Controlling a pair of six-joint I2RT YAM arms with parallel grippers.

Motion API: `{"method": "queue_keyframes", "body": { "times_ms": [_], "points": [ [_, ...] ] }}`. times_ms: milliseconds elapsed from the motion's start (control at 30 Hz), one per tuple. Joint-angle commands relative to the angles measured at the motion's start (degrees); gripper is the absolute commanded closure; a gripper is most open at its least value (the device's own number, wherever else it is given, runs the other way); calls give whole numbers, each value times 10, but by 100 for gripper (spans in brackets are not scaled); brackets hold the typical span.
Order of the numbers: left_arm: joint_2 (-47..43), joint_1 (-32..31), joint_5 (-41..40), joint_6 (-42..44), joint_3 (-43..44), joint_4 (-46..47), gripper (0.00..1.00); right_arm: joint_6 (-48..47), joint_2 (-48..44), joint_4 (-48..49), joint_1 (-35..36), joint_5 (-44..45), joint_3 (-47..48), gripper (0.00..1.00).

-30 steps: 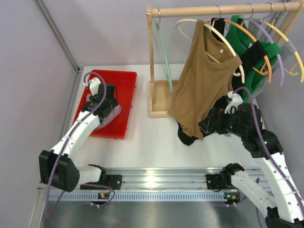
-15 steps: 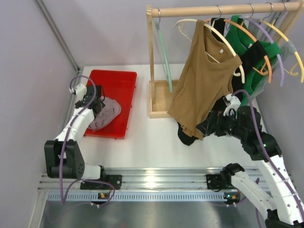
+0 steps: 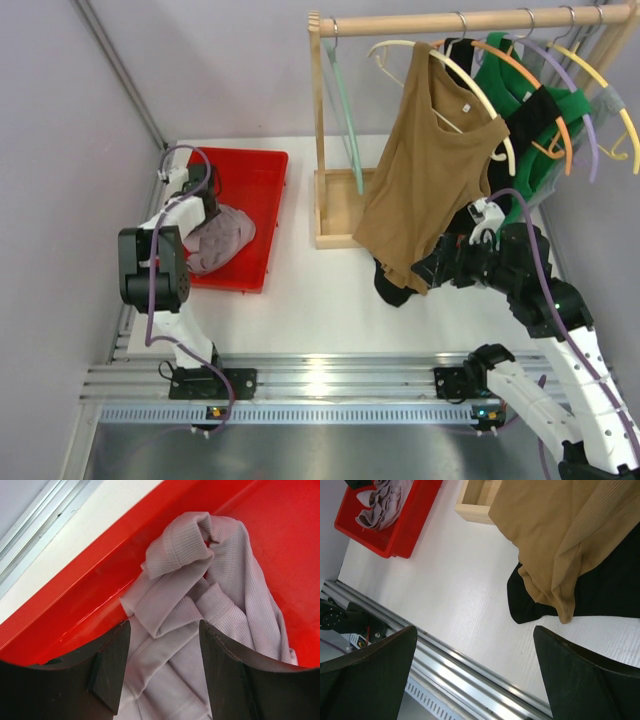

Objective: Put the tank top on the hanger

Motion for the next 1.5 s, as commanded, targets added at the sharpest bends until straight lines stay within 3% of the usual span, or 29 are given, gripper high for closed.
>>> {"method": "queue_keyframes", "body": {
  "times_ms": [0,133,267,367,533,1033,1467],
  "points": [
    [18,4,-2,22,28,34,38,-12,1,32,-7,-9,-6,0],
    [30,4,-13,20,32,32,39,-14,6,36,-8,-11,-13,0],
    [37,4,-11,34,35,44,46,-14,4,39,-7,-12,-21,0],
    [49,4,-8,42,41,46,58,-13,4,41,-7,-11,-24,0],
    [43,4,9,60,49,45,100,-11,0,42,-7,-14,-25,0],
    [-161,-13,101,118,92,-24,100,-3,8,47,-7,-16,-10,0],
    [-350,-184,81,144,148,-111,100,-2,30,40,-7,0,28,0]
  ]
}}
